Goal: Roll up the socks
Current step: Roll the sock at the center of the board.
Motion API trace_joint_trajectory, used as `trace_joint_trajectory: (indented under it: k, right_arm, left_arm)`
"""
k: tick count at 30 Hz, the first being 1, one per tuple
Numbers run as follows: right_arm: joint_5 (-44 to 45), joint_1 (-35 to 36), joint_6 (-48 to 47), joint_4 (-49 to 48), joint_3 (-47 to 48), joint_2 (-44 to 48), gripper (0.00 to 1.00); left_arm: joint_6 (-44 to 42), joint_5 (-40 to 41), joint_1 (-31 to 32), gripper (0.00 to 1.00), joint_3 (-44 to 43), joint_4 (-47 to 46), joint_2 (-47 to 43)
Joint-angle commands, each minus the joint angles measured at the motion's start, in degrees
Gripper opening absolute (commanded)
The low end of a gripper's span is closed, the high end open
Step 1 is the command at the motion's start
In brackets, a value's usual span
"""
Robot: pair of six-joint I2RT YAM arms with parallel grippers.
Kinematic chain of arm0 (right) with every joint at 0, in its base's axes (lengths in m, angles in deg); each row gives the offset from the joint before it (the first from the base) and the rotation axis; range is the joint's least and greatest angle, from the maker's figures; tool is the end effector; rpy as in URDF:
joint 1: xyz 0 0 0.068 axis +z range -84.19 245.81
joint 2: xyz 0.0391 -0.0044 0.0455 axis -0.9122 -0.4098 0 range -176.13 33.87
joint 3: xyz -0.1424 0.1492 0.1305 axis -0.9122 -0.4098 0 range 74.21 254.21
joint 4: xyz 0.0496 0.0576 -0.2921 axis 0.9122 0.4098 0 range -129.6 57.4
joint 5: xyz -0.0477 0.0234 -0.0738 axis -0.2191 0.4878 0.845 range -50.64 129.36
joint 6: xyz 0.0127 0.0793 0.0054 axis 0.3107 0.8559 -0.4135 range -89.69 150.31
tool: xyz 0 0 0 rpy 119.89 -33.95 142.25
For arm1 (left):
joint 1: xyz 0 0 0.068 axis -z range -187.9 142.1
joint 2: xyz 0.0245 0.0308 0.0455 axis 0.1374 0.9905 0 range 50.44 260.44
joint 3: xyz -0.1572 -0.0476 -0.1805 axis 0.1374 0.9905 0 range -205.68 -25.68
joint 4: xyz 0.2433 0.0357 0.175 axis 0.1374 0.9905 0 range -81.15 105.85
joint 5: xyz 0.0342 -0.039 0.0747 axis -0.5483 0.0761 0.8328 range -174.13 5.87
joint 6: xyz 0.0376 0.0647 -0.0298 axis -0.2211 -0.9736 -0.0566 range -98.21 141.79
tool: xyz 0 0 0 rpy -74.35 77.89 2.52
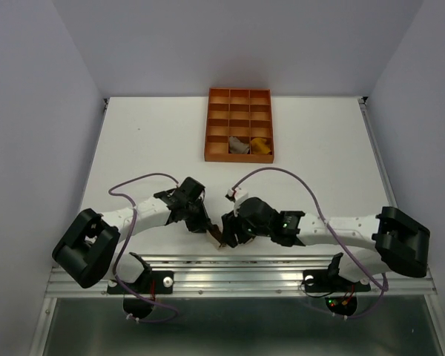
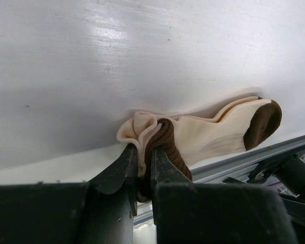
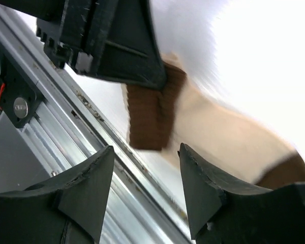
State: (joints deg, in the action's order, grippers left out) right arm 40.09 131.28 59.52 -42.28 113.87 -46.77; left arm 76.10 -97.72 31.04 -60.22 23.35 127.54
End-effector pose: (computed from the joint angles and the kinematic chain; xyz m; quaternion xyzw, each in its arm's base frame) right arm 0.1466 0.3191 0.1123 -0.2774 0.8561 0.3168 0.2997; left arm 0.2210 -0.1996 0.0725 -0.0940 0.9482 -0.2826 0.1109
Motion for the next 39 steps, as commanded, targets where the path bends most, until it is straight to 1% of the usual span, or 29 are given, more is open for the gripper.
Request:
trace_joint_trajectory:
  k: [1, 3, 6, 9, 13, 17, 18, 19, 21, 22, 23, 24, 26, 28, 29, 31, 32, 33, 35, 38, 39]
  right_arm:
    - [11.5, 0.4, 8.5, 15.9, 2.0, 5.1, 0.59]
    - [13.9, -0.1, 13.7, 21.6, 1.7, 5.8, 0.59]
    - [17.3, -1.3, 19.3, 26.7, 1.8, 5.6, 0.59]
    - [19.7, -1.3, 22.0, 28.0, 2.0, 4.9, 0.59]
    - [19.9, -4.4, 23.9, 27.9, 2.4, 1.6, 0.57]
    - [19.9, -5.1, 23.1, 26.6, 2.9, -0.4, 0.52]
    - [19.7, -5.9, 22.2, 25.7, 3.1, -1.4, 0.5]
    - [19.2, -5.9, 21.9, 25.1, 3.3, -1.8, 0.44]
    - [17.7, -6.4, 19.6, 21.6, 3.2, -2.6, 0.29]
    - [16.2, -7.0, 17.8, 19.1, 3.3, -2.9, 0.15]
    - [15.3, -7.0, 17.8, 19.1, 3.3, -3.3, 0.1]
    - [15.1, -7.6, 15.7, 17.6, 3.9, -4.3, 0.04]
    - [15.6, -9.3, 12.3, 17.7, 5.2, -6.0, 0.01]
    - [15.3, -12.3, 9.7, 17.4, 7.0, -8.6, 0.01]
    - [15.0, -13.2, 6.7, 17.0, 7.7, -9.5, 0.01]
    - [16.3, -13.7, 3.0, 16.4, 10.5, -11.5, 0.01]
    - [16.5, -14.4, -0.6, 16.4, 12.8, -13.6, 0.01]
    - [16.8, -14.4, -2.2, 16.4, 12.8, -14.7, 0.01]
    - [17.4, -16.3, -4.8, 16.5, 15.9, -17.9, 0.01]
    - [16.1, -19.8, -7.0, 16.5, 19.0, -21.6, 0.01]
    - [16.4, -19.9, -7.7, 16.5, 19.8, -22.3, 0.01]
  left_arm:
    - [-1.6, 4.4, 0.2, 0.0, -1.7, 1.0, 0.7]
    - [-1.9, 4.4, 0.3, 0.0, -1.8, 0.5, 0.4]
    - [-2.6, 4.6, 0.2, 0.0, -2.1, 0.5, 0.2]
    - [-3.7, 4.4, 0.2, 0.0, -2.4, 0.1, 0.3]
    - [-5.3, 3.0, 0.2, 0.0, -2.0, -1.2, 0.2]
    - [-5.9, 2.2, 0.2, 0.0, -1.4, -2.5, -0.5]
    - [-6.0, 1.9, 0.2, 0.0, -1.2, -2.9, -0.7]
    - [-6.0, 1.9, 0.2, 0.0, -1.0, -3.1, -0.8]
    - [-6.1, 1.9, 0.2, 0.0, -0.8, -3.4, -1.4]
    - [-6.5, 1.7, 0.2, 0.0, -0.6, -3.7, -1.7]
    - [-6.9, 1.5, 0.2, 0.0, -0.6, -3.7, -1.8]
    - [-7.4, 1.9, 0.2, 0.0, -0.6, -3.2, -1.8]
    - [-8.0, 3.4, 0.3, 0.0, -1.3, -1.2, -1.4]
    - [-8.9, 5.2, 0.3, 0.0, -2.0, 1.8, -1.1]
    - [-9.7, 5.3, 0.3, 0.0, -2.4, 2.3, -1.0]
    - [-10.5, 5.7, 0.3, 0.0, -2.7, 3.7, -1.0]
    - [-10.8, 6.3, 0.3, 0.0, -3.1, 5.1, -1.0]
    - [-11.3, 6.6, 0.3, 0.0, -3.2, 5.8, -0.8]
    - [-12.1, 7.4, 0.3, 0.0, -3.9, 8.0, -0.5]
    - [-12.0, 8.0, 0.3, 0.0, -3.9, 9.3, -0.5]
    - [-12.0, 8.0, 0.3, 0.0, -3.8, 9.4, -0.6]
